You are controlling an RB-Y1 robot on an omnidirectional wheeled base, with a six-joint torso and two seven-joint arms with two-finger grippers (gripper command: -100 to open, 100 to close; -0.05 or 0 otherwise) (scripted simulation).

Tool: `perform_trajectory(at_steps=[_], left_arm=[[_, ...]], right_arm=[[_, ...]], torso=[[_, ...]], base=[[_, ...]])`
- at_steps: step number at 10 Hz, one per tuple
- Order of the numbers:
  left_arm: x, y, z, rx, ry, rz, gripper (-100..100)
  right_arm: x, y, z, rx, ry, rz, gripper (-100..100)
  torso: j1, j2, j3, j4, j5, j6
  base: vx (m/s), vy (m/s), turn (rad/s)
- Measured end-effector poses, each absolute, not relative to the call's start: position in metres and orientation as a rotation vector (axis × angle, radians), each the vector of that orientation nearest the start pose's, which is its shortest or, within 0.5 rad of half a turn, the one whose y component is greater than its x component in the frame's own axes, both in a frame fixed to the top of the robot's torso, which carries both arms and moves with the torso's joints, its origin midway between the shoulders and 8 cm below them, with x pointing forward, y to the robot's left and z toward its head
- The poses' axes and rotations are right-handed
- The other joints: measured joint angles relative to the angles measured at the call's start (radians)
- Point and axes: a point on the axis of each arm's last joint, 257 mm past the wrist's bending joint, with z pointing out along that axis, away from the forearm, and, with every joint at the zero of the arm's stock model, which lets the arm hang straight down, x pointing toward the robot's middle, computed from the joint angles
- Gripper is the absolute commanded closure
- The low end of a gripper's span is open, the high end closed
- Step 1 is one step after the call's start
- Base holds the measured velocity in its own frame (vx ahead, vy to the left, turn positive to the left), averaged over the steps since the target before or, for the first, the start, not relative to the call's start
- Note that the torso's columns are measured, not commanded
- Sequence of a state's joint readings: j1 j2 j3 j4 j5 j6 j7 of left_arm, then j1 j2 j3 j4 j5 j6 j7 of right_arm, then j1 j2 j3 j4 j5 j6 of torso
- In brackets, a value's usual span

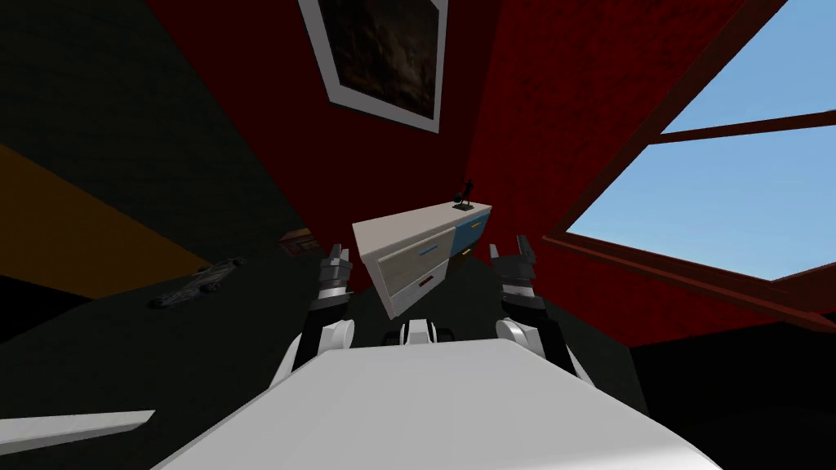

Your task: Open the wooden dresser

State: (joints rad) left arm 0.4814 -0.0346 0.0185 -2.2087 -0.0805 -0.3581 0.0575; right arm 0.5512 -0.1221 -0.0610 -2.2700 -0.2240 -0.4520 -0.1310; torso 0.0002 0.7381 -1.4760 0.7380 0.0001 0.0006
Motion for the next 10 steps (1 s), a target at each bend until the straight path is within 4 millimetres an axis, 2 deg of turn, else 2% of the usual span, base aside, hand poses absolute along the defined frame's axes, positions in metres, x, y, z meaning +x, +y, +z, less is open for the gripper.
perform_trajectory(at_steps=[10], left_arm=[[0.379,0.287,-0.031,-0.819,0.742,-1.24,0]], right_arm=[[0.348,-0.353,-0.042,1.087,0.446,1.718,-100]], torso=[[0.0,0.0,0.0,0.0,0.0,-0.001]], base=[[0.009,-0.022,0.155]])
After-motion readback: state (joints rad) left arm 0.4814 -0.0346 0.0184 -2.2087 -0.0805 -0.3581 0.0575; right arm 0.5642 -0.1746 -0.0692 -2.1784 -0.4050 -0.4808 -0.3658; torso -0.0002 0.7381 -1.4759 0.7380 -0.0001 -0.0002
